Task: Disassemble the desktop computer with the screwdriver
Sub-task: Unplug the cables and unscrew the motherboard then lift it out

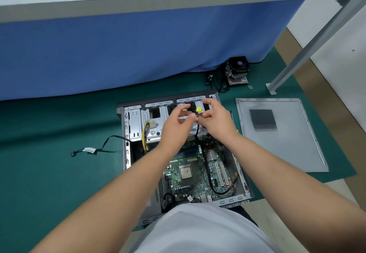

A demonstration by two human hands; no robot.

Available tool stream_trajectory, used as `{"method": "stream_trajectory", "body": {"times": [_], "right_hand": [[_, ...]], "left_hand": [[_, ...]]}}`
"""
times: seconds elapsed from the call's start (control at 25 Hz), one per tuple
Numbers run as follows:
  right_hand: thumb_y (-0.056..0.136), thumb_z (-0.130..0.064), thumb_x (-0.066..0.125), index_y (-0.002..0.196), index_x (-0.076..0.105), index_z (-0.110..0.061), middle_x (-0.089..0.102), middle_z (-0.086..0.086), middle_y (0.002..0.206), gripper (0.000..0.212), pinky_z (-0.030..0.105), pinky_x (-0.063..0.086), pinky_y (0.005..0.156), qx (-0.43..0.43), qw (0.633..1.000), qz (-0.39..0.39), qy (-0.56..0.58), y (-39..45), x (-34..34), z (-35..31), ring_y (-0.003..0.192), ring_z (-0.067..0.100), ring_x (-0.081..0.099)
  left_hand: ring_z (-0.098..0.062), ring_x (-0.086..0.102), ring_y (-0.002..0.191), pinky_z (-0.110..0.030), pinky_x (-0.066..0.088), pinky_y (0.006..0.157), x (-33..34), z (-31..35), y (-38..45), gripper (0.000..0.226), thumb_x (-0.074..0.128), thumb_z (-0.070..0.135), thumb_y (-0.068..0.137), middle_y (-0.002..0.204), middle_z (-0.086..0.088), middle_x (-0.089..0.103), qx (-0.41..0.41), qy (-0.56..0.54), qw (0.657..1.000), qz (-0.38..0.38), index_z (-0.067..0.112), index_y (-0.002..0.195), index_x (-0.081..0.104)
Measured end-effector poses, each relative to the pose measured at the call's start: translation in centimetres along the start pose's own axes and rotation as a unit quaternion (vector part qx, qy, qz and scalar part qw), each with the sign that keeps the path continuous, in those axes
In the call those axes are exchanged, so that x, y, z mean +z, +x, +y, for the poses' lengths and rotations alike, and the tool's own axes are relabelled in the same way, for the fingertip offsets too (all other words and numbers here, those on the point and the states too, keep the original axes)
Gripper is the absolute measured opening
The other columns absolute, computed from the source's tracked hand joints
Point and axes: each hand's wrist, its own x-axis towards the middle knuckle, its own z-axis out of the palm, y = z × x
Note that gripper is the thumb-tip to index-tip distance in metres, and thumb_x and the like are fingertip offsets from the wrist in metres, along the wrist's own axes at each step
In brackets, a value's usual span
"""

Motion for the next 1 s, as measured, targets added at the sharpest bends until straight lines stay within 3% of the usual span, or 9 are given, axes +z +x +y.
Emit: {"method": "stream_trajectory", "body": {"times": [0.16, 0.28, 0.36, 0.44, 0.56, 0.64, 0.76, 0.88, 1.0], "right_hand": [[0.086, -0.017, 0.077, 0.149, 0.044, -0.028, 0.074, -0.016, 0.073, 0.071, 0.016, 0.045, 0.07, -0.016, 1.0, -0.003, -0.012, 0.7, 0.2, 0.0, 0.074, -0.006, 0.064], [0.087, -0.017, 0.077, 0.151, 0.044, -0.027, 0.074, -0.013, 0.073, 0.072, 0.014, 0.044, 0.069, -0.017, 1.0, -0.005, 0.011, 0.9, 0.4, 0.1, 0.068, -0.009, 0.061], [0.088, -0.02, 0.078, 0.148, 0.046, -0.027, 0.075, -0.009, 0.078, 0.069, 0.012, 0.044, 0.066, -0.006, 0.999, -0.004, 0.037, 0.8, 0.6, 0.3, 0.07, -0.006, 0.063], [0.09, -0.023, 0.076, 0.142, 0.052, -0.027, 0.075, -0.011, 0.084, 0.057, 0.017, 0.048, 0.069, 0.007, 1.0, -0.002, 0.028, 0.7, 0.8, 0.6, 0.077, -0.002, 0.065], [0.091, -0.028, 0.073, 0.112, 0.068, -0.021, 0.066, -0.016, 0.069, 0.022, 0.024, 0.05, 0.072, 0.009, 0.999, 0.019, -0.034, 0.7, 1.2, 1.2, 0.073, -0.002, 0.061], [0.091, -0.029, 0.072, 0.101, 0.071, -0.022, 0.061, -0.017, 0.064, 0.013, 0.019, 0.045, 0.064, 0.017, 0.999, 0.028, -0.041, 0.7, 1.7, 1.5, 0.07, -0.003, 0.059], [0.092, -0.03, 0.071, 0.092, 0.068, -0.026, 0.064, -0.015, 0.073, 0.004, 0.017, 0.04, 0.057, 0.03, 0.996, 0.039, -0.069, 1.2, 2.1, 1.5, 0.073, 0.001, 0.061], [0.093, -0.024, 0.068, 0.087, 0.07, -0.026, 0.069, -0.007, 0.082, 0.006, 0.023, 0.046, 0.059, 0.058, 0.992, 0.044, -0.102, 2.0, 2.5, 1.1, 0.079, 0.016, 0.065], [0.093, -0.02, 0.066, 0.084, 0.072, -0.02, 0.072, 0.001, 0.091, 0.011, 0.033, 0.056, 0.067, 0.072, 0.988, 0.044, -0.131, 2.4, 3.0, 0.7, 0.079, 0.024, 0.067]], "left_hand": [[0.007, 0.061, 0.064, -0.009, 0.044, 0.055, -0.3, 1.5, 3.5, 0.019, 0.077, 0.034, 0.09, 0.094, 0.011, 0.072, 0.009, 0.059, 0.998, -0.008, 0.026, 0.106, 0.072], [0.005, 0.059, 0.058, -0.011, 0.042, 0.048, -0.3, 1.9, 5.2, 0.015, 0.08, 0.03, 0.087, 0.084, 0.009, 0.07, 0.021, 0.14, 0.99, -0.019, 0.021, 0.096, 0.071], [0.001, 0.061, 0.064, -0.016, 0.043, 0.056, -0.2, 2.1, 6.2, 0.004, 0.07, 0.027, 0.091, 0.078, 0.012, 0.068, 0.047, 0.24, 0.97, -0.015, 0.025, 0.088, 0.07], [-0.009, 0.065, 0.075, -0.026, 0.05, 0.069, -0.1, 2.2, 7.0, 0.013, 0.06, 0.023, 0.097, 0.079, 0.009, 0.07, 0.061, 0.302, 0.951, -0.019, 0.022, 0.089, 0.07], [-0.021, 0.069, 0.086, -0.032, 0.055, 0.08, 0.0, 2.3, 8.4, 0.017, 0.055, 0.017, 0.102, 0.087, -0.001, 0.073, 0.064, 0.336, 0.939, -0.042, 0.013, 0.097, 0.071], [-0.018, 0.071, 0.081, -0.031, 0.057, 0.077, 0.3, 2.2, 9.3, 0.017, 0.054, 0.014, 0.103, 0.085, -0.004, 0.074, 0.049, 0.33, 0.941, -0.056, 0.014, 0.094, 0.069], [-0.01, 0.07, 0.066, -0.027, 0.061, 0.069, 0.5, 1.6, 10.1, 0.022, 0.057, 0.011, 0.104, 0.082, -0.007, 0.073, -0.032, 0.224, 0.972, -0.059, 0.02, 0.084, 0.063], [-0.02, 0.075, 0.079, -0.033, 0.063, 0.079, 0.1, 0.4, 10.2, 0.016, 0.063, 0.012, 0.102, 0.089, -0.011, 0.076, -0.078, 0.171, 0.98, -0.059, 0.019, 0.088, 0.068], [-0.023, 0.075, 0.084, -0.041, 0.062, 0.086, -1.0, -1.2, 9.6, 0.013, 0.061, 0.012, 0.102, 0.086, -0.003, 0.074, -0.067, 0.154, 0.986, -0.022, 0.018, 0.096, 0.071]]}}
